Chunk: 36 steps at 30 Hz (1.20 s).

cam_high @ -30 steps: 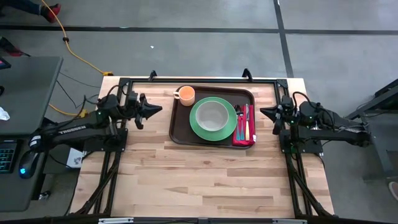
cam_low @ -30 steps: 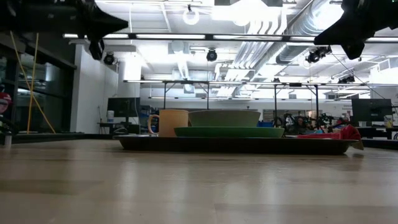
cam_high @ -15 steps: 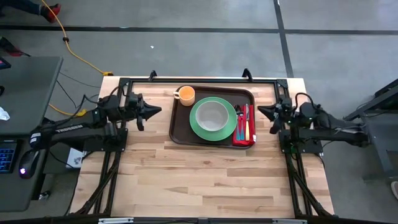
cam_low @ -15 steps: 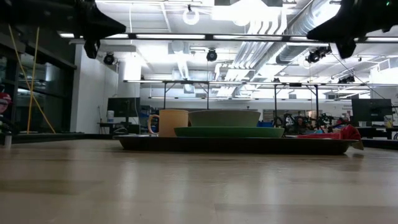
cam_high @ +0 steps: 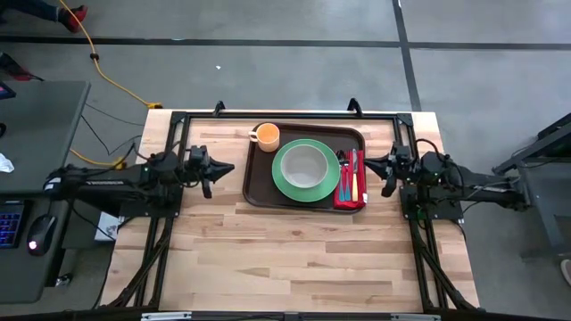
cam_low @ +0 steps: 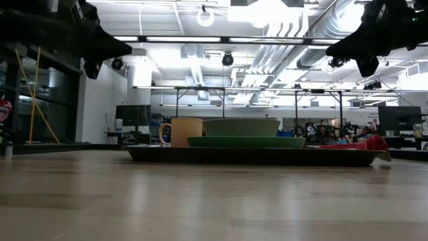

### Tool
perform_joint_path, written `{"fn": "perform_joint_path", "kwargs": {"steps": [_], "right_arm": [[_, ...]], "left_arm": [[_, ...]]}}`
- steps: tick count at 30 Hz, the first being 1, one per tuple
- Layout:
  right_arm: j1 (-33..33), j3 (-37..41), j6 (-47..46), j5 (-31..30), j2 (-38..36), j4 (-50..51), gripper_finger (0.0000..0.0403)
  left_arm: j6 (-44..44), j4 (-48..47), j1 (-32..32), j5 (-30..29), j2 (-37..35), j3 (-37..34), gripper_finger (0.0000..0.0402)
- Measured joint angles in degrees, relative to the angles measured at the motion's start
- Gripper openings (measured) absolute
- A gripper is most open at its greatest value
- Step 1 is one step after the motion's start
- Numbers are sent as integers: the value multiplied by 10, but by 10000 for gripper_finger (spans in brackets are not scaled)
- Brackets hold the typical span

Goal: Set up tray
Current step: Return to Home Position

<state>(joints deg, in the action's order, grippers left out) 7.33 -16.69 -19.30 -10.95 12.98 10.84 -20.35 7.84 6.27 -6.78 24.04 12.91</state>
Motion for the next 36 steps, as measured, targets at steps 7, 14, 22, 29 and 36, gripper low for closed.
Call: {"fn": "perform_joint_path", "kwargs": {"steps": [7, 14, 22, 29, 36], "right_arm": [[0, 27, 1, 10, 0, -49, 0], [0, 68, -12, 14, 0, -69, 0], [0, 94, -12, 12, 0, -73, 0], [0, 133, -17, 36, -17, -126, 0], [0, 161, -34, 41, -42, -138, 0]], "left_arm": [[8, 92, -39, -39, 0, -58, 32], [5, 121, -52, -54, 0, -96, 19], [5, 81, -52, -76, 0, -112, 44], [-12, 60, -52, -59, 0, -120, 19], [-24, 32, -52, -54, 1, -121, 39]]}}
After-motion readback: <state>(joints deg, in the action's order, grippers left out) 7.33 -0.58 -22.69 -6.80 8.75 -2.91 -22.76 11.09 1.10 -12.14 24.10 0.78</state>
